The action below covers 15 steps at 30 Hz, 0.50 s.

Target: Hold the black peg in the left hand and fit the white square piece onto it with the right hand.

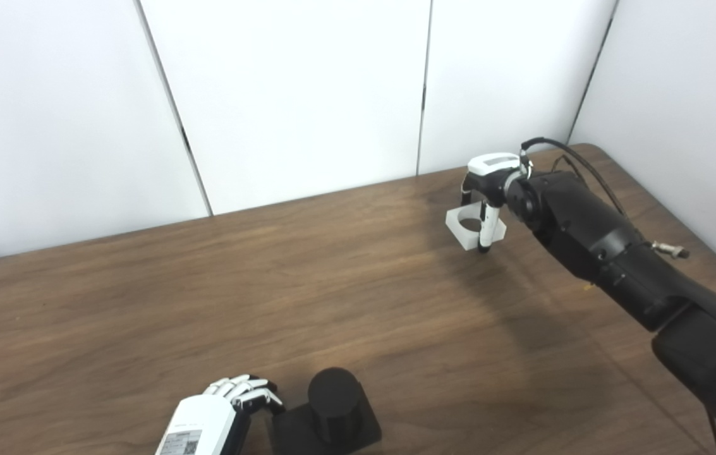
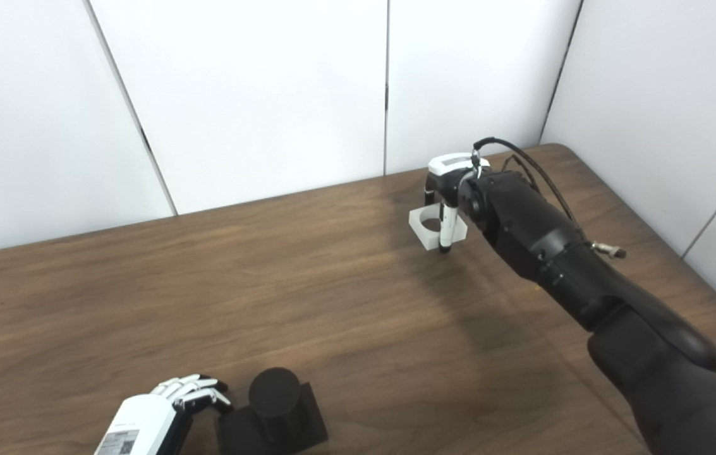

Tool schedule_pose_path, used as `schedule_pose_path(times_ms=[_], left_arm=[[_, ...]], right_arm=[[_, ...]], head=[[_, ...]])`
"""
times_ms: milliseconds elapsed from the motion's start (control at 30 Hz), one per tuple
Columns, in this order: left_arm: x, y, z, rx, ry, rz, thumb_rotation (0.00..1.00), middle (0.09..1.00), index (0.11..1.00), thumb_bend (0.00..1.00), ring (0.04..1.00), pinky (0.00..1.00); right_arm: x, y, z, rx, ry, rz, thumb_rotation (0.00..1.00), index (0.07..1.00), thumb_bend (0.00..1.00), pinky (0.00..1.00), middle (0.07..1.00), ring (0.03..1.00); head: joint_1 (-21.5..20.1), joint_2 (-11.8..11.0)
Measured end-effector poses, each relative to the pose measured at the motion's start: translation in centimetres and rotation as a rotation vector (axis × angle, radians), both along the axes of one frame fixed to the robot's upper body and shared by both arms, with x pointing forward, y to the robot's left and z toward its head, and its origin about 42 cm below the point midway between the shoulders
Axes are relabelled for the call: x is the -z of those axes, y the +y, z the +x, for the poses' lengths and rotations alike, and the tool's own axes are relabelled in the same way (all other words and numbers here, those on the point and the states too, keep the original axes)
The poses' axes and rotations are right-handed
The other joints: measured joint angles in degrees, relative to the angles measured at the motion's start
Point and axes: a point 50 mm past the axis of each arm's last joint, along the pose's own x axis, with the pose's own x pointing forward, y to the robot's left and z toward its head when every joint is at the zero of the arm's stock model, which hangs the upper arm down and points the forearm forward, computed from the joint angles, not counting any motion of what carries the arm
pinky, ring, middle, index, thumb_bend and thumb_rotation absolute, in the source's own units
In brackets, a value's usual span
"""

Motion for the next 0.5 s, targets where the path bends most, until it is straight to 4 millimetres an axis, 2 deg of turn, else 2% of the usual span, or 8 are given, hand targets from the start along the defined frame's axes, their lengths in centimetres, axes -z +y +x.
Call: schedule_pose_path(times_ms=[67,100,167,333,500], left_arm=[[0.0,0.0,0.0,0.0,0.0,0.0,0.05,0.767,0.488,0.52,0.827,0.85],[0.0,0.0,0.0,0.0,0.0,0.0,0.05,0.767,0.488,0.52,0.826,0.85],[0.0,-0.01,0.0,0.0,0.0,0.0,0.05,0.767,0.488,0.52,0.827,0.85],[0.0,-0.01,-0.01,0.0,0.001,0.0,0.05,0.768,0.488,0.52,0.829,0.86],[-0.03,-0.03,-0.03,-0.002,0.002,-0.001,0.05,0.767,0.488,0.52,0.825,0.85]], right_arm=[[0.0,0.0,0.0,-0.003,0.0,0.003,0.12,0.619,0.8,0.94,0.882,0.946],[0.0,0.0,0.0,-0.006,0.0,0.003,0.13,0.545,0.64,0.94,0.88,0.944],[0.06,0.02,-0.03,-0.011,-0.003,0.004,0.14,0.505,0.55,0.92,0.868,0.934],[0.48,-0.2,-0.31,-0.039,-0.03,0.019,0.13,0.487,0.52,0.88,0.816,0.901],[0.61,-0.53,-0.52,-0.051,-0.044,0.039,0.13,0.486,0.52,0.89,0.803,0.895]], head=[[0.0,0.0],[0.0,0.0],[0.0,0.0],[0.2,0.1],[0.8,0.3]])
